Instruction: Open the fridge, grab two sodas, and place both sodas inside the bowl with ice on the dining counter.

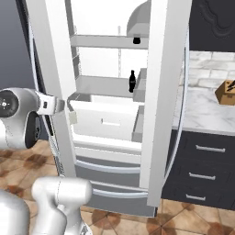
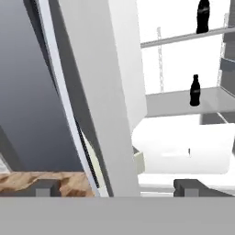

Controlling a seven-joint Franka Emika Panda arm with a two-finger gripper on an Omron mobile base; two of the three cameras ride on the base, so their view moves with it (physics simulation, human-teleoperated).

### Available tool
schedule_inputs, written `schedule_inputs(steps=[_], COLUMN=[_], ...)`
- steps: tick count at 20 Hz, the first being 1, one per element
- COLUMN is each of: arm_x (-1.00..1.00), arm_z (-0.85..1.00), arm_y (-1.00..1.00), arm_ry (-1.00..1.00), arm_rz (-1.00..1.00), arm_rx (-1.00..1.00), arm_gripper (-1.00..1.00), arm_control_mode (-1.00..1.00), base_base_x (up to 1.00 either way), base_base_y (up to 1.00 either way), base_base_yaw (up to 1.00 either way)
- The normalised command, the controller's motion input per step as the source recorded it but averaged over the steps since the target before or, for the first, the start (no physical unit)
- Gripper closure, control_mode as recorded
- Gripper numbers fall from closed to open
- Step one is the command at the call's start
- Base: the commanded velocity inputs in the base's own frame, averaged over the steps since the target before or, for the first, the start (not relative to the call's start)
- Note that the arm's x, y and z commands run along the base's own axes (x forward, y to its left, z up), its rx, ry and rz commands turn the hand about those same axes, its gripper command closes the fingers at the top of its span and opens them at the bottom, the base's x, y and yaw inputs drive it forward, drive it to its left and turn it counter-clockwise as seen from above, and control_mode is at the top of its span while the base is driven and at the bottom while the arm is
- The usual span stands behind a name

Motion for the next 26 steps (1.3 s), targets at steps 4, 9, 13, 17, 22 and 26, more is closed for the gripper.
schedule_inputs(steps=[4,9,13,17,22,26], arm_x=[-0.01,0.28,0.53,0.53,0.43,0.36], arm_z=[0.22,0.23,0.06,0.0,-0.01,-0.06], arm_y=[-0.67,-0.37,-0.05,-0.09,0.02,0.09], arm_ry=[0.15,0.19,0.2,0.16,0.11,0.06], arm_rz=[-0.07,-0.02,0.0,0.01,0.0,0.0], arm_rx=[0.29,0.21,0.15,0.18,0.19,0.14], arm_gripper=[-1.0,-1.0,-1.0,-1.0,-1.0,-1.0], arm_control_mode=[-1.0,-1.0,-1.0,-1.0,-1.0,-1.0], base_base_x=[0.0,0.0,0.0,0.0,0.0,0.0], base_base_y=[0.0,0.0,0.0,0.0,0.0,0.0], base_base_yaw=[0.0,0.0,0.0,0.0,0.0,0.0])
